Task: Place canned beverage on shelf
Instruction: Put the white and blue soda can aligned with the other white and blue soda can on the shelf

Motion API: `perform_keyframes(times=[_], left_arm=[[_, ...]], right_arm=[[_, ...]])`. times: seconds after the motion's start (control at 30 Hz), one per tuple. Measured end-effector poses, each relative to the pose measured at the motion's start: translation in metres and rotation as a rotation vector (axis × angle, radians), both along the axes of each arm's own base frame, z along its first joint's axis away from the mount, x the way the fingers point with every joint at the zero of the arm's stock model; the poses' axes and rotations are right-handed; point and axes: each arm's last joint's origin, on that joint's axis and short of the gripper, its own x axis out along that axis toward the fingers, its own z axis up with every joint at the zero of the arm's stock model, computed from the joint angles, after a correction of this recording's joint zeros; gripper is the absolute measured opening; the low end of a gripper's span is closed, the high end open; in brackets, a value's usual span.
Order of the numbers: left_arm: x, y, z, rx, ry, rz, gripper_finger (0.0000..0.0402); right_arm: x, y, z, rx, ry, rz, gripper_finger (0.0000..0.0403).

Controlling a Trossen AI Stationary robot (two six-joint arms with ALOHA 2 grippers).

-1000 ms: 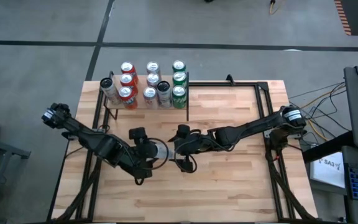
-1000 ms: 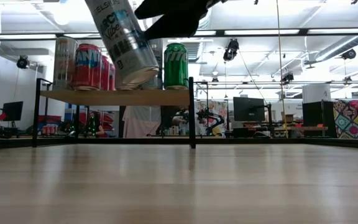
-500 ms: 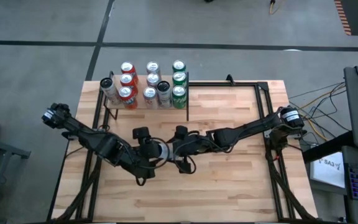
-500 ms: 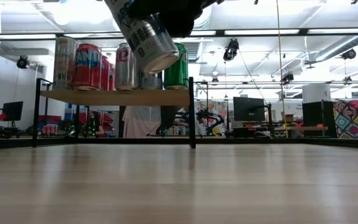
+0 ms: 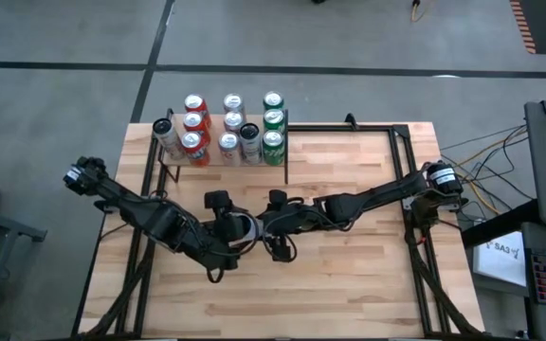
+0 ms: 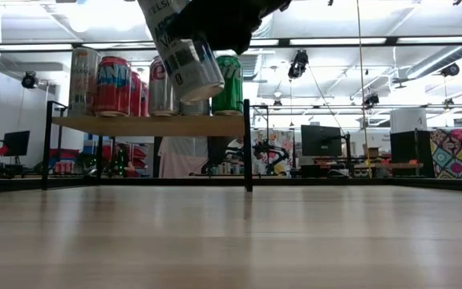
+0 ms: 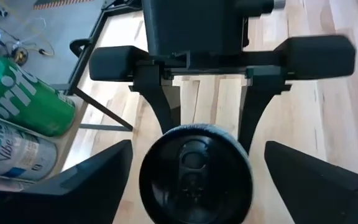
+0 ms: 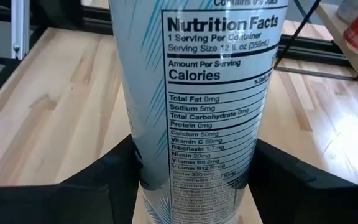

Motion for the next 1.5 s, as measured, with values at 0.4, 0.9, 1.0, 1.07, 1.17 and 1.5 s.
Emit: perform_keyframes(times=[0.4, 0.9, 1.0, 1.07, 1.17, 1.5], left_arm=[[-0.020, 0.007, 0.021, 0.070, -0.041, -0.062, 0.0362], [-0.045, 0.013, -0.035, 0.051, -0.374, -0.128, 0.0362], [-0.048, 0.015, -0.047, 0.046, -0.488, -0.143, 0.0362], [-0.050, 0.016, -0.056, 0.051, -0.552, -0.151, 0.0362], [-0.055, 0.020, -0.067, 0.040, -0.655, -0.146, 0.0362], [-0.043, 0.025, -0.105, 0.037, -0.839, -0.110, 0.0362]], right_arm=[[-0.011, -0.012, -0.016, 0.028, 0.084, -0.052, 0.0228], [-0.043, -0.018, -0.037, 0.097, -0.185, -0.048, 0.0229], [-0.048, -0.019, -0.042, 0.108, -0.279, -0.037, 0.0230], [-0.050, -0.019, -0.042, 0.110, -0.341, -0.028, 0.0230], [-0.053, -0.019, -0.043, 0.103, -0.418, -0.019, 0.0230], [-0.051, -0.019, -0.035, 0.077, -0.486, -0.008, 0.0231]])
